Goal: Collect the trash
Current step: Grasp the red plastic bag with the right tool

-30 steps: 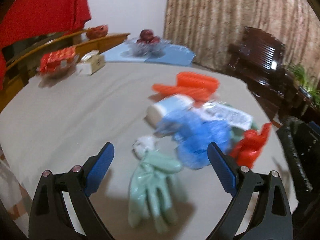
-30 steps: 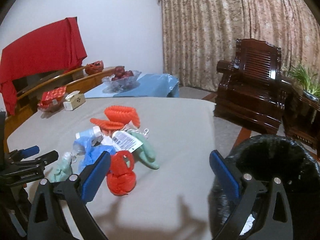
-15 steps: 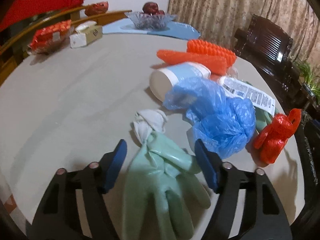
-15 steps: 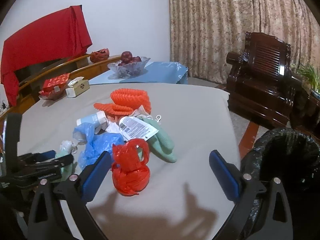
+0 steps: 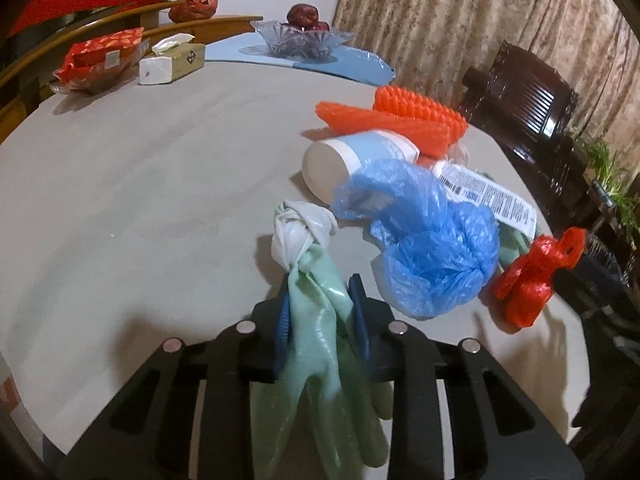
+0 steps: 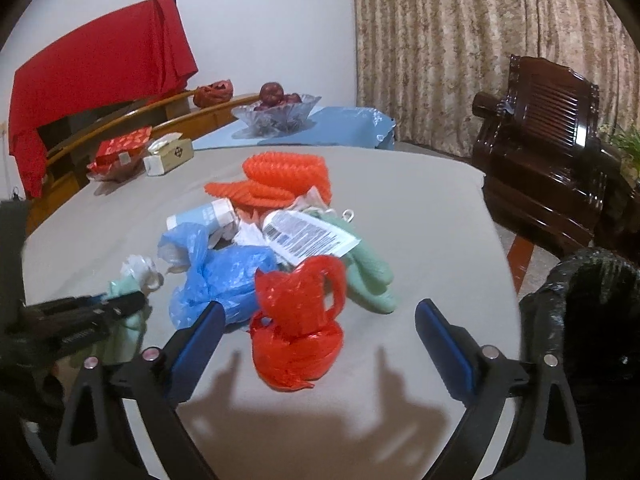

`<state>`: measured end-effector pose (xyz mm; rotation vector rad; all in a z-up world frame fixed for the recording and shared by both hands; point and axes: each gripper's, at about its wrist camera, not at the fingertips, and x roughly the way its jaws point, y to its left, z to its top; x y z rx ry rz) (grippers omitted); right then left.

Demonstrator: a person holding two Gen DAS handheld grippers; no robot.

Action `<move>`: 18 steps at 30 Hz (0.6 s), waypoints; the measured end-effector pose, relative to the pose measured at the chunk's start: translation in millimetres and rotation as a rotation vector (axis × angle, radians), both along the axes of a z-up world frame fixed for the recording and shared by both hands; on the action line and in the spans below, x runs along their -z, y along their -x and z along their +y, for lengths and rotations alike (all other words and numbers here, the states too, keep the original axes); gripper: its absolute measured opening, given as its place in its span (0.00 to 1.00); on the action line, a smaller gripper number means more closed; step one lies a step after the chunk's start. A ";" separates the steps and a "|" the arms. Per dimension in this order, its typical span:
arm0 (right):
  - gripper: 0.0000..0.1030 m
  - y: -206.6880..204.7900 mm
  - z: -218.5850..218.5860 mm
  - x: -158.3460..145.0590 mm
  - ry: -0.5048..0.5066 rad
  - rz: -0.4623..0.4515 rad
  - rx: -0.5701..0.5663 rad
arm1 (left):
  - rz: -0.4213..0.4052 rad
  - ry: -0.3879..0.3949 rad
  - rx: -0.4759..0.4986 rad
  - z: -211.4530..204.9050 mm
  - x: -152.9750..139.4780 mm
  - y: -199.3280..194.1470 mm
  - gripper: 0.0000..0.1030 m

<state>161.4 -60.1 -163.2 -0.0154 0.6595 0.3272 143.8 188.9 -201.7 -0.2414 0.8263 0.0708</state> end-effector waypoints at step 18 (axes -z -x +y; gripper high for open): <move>0.42 -7.8 8.8 19.3 0.000 0.086 -0.072 | -0.073 -0.019 0.072 -26.8 -32.0 2.2 0.24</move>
